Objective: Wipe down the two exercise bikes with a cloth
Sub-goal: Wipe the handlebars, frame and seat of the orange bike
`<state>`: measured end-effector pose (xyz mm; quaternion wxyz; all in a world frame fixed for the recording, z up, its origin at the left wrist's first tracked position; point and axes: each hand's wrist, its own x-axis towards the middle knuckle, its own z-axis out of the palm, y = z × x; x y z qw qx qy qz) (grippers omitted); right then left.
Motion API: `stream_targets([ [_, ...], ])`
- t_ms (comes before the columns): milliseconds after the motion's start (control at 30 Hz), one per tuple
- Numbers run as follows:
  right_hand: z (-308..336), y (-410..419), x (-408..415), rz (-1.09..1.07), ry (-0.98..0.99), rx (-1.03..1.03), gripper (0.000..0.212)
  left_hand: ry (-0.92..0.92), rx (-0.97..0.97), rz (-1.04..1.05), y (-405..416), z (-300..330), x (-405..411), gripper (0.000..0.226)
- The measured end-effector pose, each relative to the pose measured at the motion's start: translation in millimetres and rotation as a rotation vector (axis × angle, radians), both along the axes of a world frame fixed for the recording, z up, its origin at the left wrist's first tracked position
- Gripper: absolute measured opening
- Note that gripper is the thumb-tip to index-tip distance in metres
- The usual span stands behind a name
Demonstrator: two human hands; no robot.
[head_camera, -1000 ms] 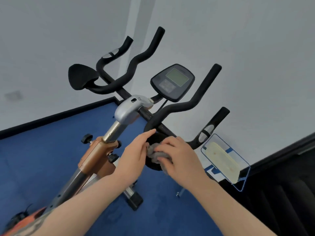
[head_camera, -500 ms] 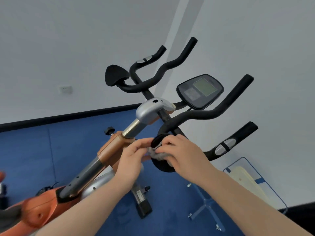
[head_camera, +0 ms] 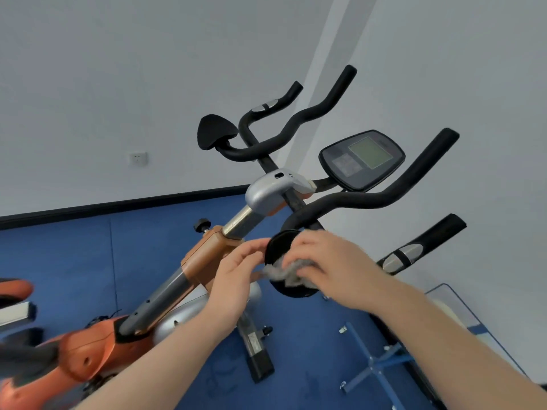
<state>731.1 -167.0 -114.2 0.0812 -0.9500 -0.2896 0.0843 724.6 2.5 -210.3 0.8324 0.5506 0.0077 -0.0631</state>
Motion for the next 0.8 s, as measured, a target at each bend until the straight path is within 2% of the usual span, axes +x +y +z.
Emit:
stream_targets([
  [133,-2,-19,-5,-0.047,0.106,0.114,0.024,-0.049,0.059,0.005,-2,-2,0,0.029],
  [267,8,-10,32,-0.225,-0.152,0.444,0.023,-0.099,0.339,0.080,-1,-6,8,0.024],
  [333,5,13,52,-0.219,-0.087,0.356,0.022,-0.130,0.469,0.113,-1,-5,12,0.026],
  [433,-4,36,68,-0.208,0.171,0.098,0.019,-0.142,0.561,0.166,0,-4,16,0.029],
  [533,-4,36,70,-0.192,0.197,0.049,0.028,-0.085,0.558,0.241,4,-4,18,0.042],
  [633,2,23,69,-0.192,0.241,0.082,0.033,-0.081,0.587,0.188,12,-3,24,0.049],
  [700,-4,23,63,-0.256,0.179,0.094,0.031,-0.113,0.609,0.156,15,-2,27,0.050],
  [800,-30,32,45,-0.393,-0.140,0.157,0.026,-0.208,0.658,0.107,14,-1,29,0.049],
])
